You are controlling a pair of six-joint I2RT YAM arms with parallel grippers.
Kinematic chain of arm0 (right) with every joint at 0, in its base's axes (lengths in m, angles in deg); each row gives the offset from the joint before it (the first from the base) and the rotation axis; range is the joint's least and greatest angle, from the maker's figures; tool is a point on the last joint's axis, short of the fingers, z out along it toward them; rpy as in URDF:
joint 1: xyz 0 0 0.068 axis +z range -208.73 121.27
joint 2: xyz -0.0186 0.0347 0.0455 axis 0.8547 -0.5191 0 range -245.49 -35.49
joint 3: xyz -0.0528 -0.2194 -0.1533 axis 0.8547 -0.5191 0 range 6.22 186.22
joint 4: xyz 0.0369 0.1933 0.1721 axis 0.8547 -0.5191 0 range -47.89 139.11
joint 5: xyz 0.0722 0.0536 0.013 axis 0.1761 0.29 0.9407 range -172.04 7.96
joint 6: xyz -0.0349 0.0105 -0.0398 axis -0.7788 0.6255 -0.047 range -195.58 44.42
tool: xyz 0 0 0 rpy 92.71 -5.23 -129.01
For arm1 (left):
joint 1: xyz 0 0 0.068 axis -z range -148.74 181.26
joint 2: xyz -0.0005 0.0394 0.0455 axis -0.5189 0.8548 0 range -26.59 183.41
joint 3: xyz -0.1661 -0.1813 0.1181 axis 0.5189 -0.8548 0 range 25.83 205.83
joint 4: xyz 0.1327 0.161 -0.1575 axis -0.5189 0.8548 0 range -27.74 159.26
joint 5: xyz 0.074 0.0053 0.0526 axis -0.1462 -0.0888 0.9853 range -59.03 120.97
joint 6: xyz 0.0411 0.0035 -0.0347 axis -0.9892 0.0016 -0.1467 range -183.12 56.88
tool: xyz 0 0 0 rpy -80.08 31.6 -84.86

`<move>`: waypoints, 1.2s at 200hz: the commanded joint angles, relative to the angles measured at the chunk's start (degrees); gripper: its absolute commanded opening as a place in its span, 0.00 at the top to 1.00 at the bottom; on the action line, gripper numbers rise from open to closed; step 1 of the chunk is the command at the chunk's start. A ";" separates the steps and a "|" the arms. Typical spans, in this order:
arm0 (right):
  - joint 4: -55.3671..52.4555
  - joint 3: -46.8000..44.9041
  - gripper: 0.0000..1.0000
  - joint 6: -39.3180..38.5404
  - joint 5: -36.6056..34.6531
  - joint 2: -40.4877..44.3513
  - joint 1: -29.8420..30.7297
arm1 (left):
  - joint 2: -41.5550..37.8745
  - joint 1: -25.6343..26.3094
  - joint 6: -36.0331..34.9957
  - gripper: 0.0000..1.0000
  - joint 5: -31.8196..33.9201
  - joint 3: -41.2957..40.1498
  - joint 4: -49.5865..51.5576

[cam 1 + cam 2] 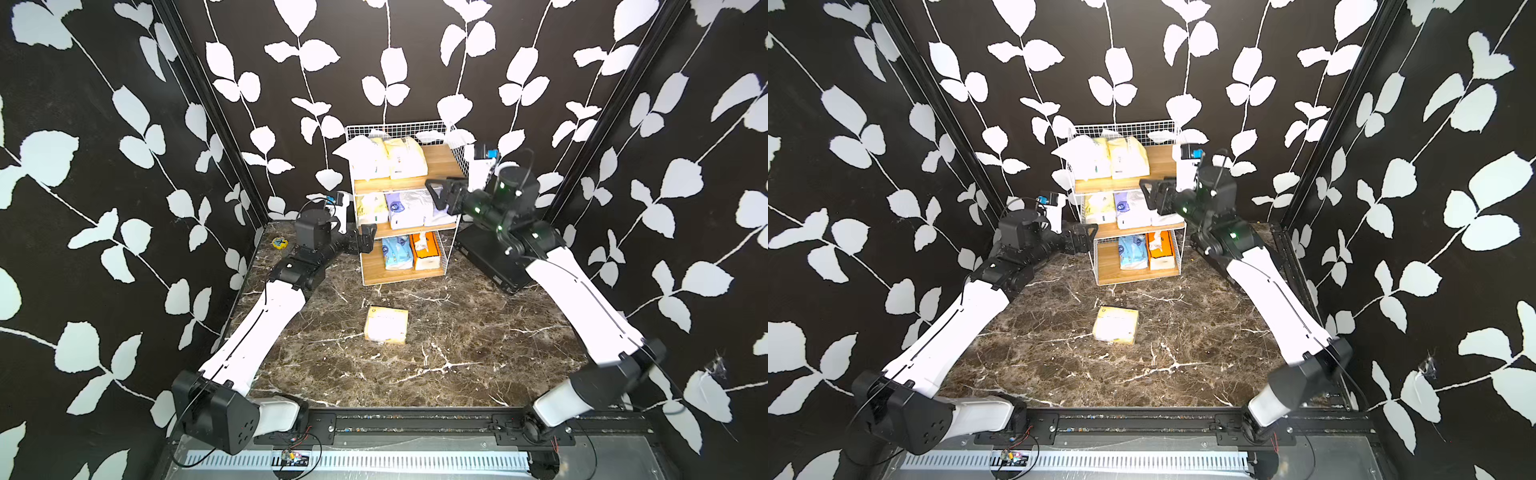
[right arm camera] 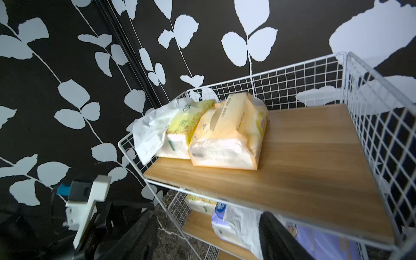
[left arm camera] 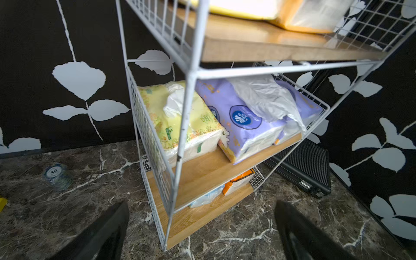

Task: Remove the tissue boxes from the shelf
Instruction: Pick up a box of tissues from the shelf.

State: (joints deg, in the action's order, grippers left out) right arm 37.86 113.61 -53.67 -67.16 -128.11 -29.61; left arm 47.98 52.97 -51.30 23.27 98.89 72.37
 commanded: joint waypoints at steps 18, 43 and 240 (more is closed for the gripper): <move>-2.98 16.79 0.26 -4.36 -3.22 -10.05 -0.09 | -0.26 -0.01 -2.99 0.01 -3.99 -1.31 -2.53; -3.35 22.98 0.26 -6.12 -7.47 -15.65 -0.04 | 1.17 -0.09 -2.42 0.01 -4.77 0.72 -0.80; -3.61 28.23 0.92 -5.17 -5.14 -20.78 0.36 | -1.17 -1.24 0.67 0.01 -9.35 -3.27 -4.66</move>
State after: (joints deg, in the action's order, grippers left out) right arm 32.07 143.21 -58.94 -72.21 -152.74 -29.47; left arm 49.23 52.08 -49.84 14.04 96.59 69.14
